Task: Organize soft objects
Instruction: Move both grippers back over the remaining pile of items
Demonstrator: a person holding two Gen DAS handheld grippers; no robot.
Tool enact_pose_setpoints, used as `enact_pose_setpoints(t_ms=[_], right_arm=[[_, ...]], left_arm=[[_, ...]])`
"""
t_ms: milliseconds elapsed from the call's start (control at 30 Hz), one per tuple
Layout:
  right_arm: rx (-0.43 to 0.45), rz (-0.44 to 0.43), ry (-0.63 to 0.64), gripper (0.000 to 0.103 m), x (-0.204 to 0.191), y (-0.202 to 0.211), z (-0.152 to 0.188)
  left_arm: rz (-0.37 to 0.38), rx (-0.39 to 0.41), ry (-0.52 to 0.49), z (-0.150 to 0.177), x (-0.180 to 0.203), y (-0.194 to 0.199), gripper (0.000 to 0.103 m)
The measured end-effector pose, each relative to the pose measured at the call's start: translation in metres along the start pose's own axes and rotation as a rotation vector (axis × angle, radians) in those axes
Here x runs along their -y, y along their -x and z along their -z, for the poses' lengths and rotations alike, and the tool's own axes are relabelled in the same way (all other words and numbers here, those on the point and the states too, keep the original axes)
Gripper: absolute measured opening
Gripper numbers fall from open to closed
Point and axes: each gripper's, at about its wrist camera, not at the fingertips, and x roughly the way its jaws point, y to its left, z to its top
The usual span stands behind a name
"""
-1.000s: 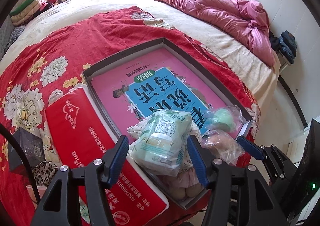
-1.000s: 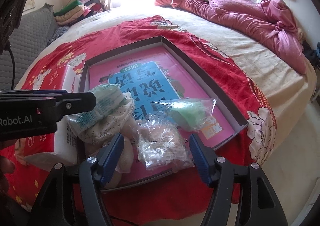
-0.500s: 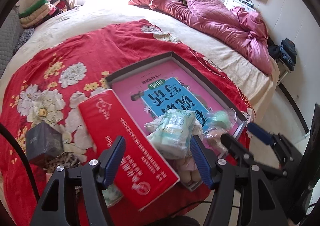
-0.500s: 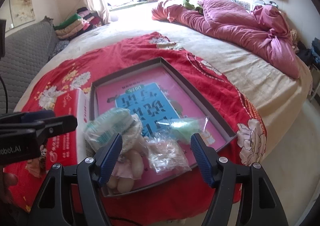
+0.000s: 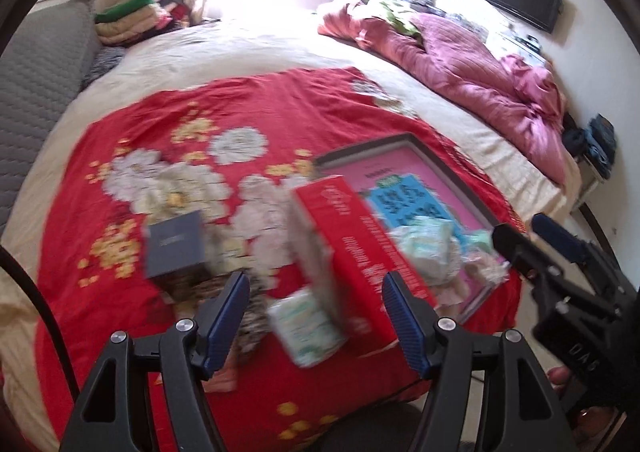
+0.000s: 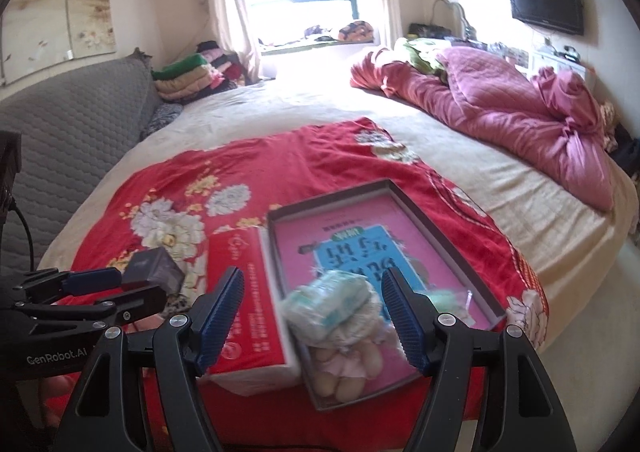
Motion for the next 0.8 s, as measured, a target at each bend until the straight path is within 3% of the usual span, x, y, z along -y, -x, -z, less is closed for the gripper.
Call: enact_pose_setpoints(t_ms=[500, 800], right_arm=[[0.008, -0.097, 0.159, 0.073, -0.091, 0.015, -0.004], [-0.018, -0.132, 0.222, 0.073, -0.12, 0.016, 0.005]], left_arm=[[-0.124, 0.021, 0.165, 0.042, -0.113, 0.049, 0.068], [-0.145, 0.004, 0.197, 0.065, -0.133, 0.054, 0.068]])
